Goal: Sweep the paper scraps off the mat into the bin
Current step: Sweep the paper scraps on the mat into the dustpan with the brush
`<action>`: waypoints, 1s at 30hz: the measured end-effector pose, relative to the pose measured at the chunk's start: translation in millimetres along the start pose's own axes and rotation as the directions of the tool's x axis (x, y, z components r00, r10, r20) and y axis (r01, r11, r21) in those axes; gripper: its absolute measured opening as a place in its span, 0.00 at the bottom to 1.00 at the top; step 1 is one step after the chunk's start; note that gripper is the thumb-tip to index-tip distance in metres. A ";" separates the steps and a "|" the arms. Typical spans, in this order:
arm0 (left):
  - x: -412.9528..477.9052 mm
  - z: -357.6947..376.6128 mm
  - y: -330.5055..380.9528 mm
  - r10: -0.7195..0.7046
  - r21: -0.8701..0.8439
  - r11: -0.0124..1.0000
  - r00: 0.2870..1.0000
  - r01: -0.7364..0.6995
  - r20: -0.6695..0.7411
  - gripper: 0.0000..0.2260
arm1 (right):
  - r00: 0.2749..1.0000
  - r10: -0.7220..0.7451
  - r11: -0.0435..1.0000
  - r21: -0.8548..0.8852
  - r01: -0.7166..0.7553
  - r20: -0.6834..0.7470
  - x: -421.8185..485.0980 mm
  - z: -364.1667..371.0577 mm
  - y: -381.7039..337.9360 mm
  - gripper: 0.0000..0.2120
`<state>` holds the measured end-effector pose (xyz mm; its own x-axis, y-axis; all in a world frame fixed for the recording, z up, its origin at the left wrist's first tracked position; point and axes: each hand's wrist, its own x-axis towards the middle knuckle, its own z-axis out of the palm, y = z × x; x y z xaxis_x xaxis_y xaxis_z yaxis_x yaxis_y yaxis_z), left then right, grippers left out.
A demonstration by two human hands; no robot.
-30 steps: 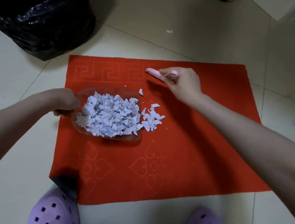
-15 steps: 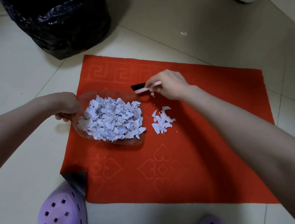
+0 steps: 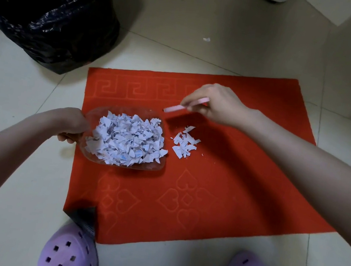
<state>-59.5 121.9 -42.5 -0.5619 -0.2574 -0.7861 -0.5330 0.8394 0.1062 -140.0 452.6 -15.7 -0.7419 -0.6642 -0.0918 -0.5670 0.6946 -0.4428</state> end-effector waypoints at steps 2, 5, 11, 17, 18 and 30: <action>-1.5 -0.9 -1.4 -0.013 -0.006 1.000 1.000 0.013 -0.013 0.14 | 0.997 0.061 0.997 0.048 -0.059 -0.051 16.0 8.2 -2.6 0.10; -2.7 -0.8 -7.5 -0.032 -0.014 0.999 0.999 0.031 -0.028 0.16 | 0.995 0.094 0.995 0.020 -0.093 -0.018 42.6 20.9 -5.8 0.10; -0.8 3.4 -27.8 -0.088 -0.034 0.996 0.996 0.088 -0.028 0.14 | 0.988 0.017 0.996 -0.094 -0.003 0.153 66.4 35.9 -19.1 0.11; 1.4 4.8 -35.0 -0.110 -0.038 0.993 0.993 0.109 -0.038 0.14 | 0.919 -0.037 0.982 -0.155 0.105 0.392 37.0 11.4 -19.0 0.09; 2.2 4.2 -34.9 -0.116 -0.033 0.993 0.992 0.115 -0.040 0.13 | 0.912 -0.041 0.981 -0.156 0.114 0.409 29.8 6.5 -19.5 0.09; 5.7 3.1 -39.4 -0.126 -0.062 0.991 0.989 0.122 -0.075 0.13 | 0.993 -0.005 0.994 -0.110 0.018 0.115 49.9 26.8 -26.1 0.10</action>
<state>-39.7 88.9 -53.0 -0.5360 -0.3965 -0.7453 -0.6357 0.7705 0.0472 -152.6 393.8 -32.6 -0.6932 -0.6949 -0.1912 -0.6159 0.7089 -0.3437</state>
